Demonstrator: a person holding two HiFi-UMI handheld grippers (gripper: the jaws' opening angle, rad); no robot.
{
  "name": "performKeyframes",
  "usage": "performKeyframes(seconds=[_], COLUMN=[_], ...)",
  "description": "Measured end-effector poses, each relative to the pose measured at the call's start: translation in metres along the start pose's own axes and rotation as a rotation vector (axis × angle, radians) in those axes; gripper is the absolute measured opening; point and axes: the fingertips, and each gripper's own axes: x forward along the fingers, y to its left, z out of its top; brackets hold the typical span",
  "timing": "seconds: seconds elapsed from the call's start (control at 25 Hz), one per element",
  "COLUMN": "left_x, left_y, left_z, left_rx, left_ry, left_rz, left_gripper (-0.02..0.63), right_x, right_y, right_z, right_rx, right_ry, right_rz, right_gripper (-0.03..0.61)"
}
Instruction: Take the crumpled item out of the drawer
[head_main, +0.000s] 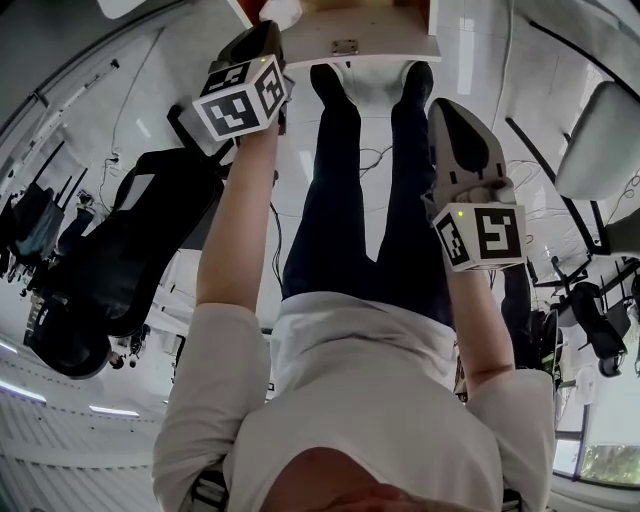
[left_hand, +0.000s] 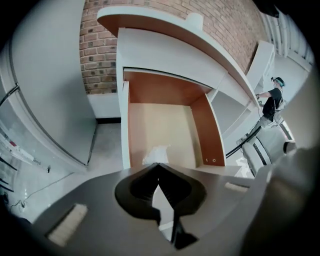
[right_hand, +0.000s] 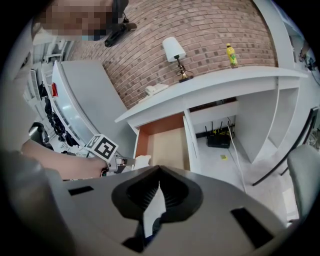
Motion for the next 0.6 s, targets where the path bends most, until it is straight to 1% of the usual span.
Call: performKeyframes(seconds=[0.28,0.48,0.6], left_x=[-0.039,-0.077,-0.100], left_y=[-0.005,-0.016,-0.022], left_z=[0.010,0.025,0.030], left_rx=[-0.018,-0.036,-0.064], left_ry=[-0.129,-0.256,-0.327], left_rz=[-0.013,-0.046,-0.067], left_gripper=[0.009,0.009,0.009], right_x=[-0.002,-0.002,0.000], right_y=[0.006,0.011,0.013], right_z=[-0.008,-0.005,-0.002], right_rx=[-0.005,0.001,-0.026], right_ry=[0.004,-0.015,-0.025], right_rz=[-0.005,-0.009,-0.017], right_gripper=[0.008,0.008,0.008])
